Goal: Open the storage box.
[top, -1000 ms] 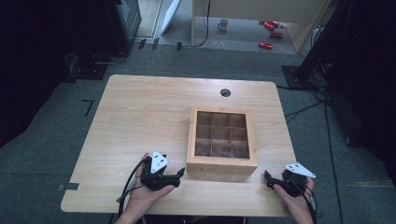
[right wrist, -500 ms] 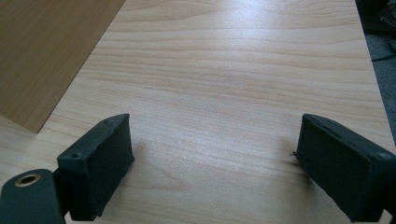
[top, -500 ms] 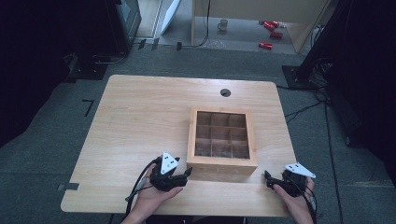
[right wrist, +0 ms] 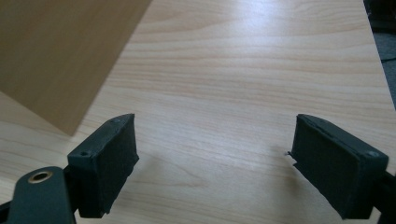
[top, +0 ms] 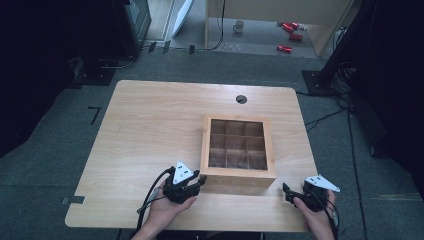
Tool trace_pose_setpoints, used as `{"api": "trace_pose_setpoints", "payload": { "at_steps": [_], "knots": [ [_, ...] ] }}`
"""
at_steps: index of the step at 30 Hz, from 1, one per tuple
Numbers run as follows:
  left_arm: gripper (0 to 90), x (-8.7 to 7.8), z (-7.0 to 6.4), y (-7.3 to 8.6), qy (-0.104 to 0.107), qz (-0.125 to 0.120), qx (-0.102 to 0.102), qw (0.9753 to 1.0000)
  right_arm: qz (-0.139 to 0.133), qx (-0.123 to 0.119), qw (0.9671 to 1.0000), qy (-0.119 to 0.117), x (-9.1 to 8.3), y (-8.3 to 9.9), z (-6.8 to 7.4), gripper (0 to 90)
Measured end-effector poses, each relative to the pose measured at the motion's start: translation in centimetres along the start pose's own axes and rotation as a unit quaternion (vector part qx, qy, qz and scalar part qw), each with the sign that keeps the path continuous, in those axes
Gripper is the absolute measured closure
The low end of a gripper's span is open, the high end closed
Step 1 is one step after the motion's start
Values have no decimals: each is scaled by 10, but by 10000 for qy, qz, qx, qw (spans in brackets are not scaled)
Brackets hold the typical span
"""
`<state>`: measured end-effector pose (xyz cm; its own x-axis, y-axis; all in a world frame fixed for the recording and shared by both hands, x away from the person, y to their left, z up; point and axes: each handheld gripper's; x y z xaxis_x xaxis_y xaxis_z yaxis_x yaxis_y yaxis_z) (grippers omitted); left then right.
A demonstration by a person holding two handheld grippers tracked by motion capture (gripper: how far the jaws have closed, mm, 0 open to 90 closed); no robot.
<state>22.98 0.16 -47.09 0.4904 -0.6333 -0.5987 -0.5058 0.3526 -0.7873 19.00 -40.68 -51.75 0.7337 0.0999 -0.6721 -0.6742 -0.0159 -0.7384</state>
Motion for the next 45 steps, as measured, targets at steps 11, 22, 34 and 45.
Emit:
{"api": "trace_pose_setpoints", "payload": {
  "at_steps": [11,22,34,45],
  "knots": [
    [677,-1,2,-4,55,32,115,9999,-245,-91,9992,-289,-12,-7,19,147],
    [679,-2,3,-7,48,-1,119,9999,-459,-217,9979,-414,-20,-14,36,152],
    [681,-3,2,-10,28,-12,180,9998,-660,-288,9957,-590,-27,-18,50,154],
    [679,-4,3,-12,62,-20,203,9998,-872,-233,9937,-668,-28,-25,59,222]
  ]
}}
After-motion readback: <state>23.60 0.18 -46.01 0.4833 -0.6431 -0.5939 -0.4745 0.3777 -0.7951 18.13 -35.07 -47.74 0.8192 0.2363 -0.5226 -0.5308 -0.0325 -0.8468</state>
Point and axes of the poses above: each handheld gripper's, and its own axes: x roughly forward along the jaws, y roughly out of its underside, z roughly to its left, and after that the axes turned 2 degrees about y, right-handed
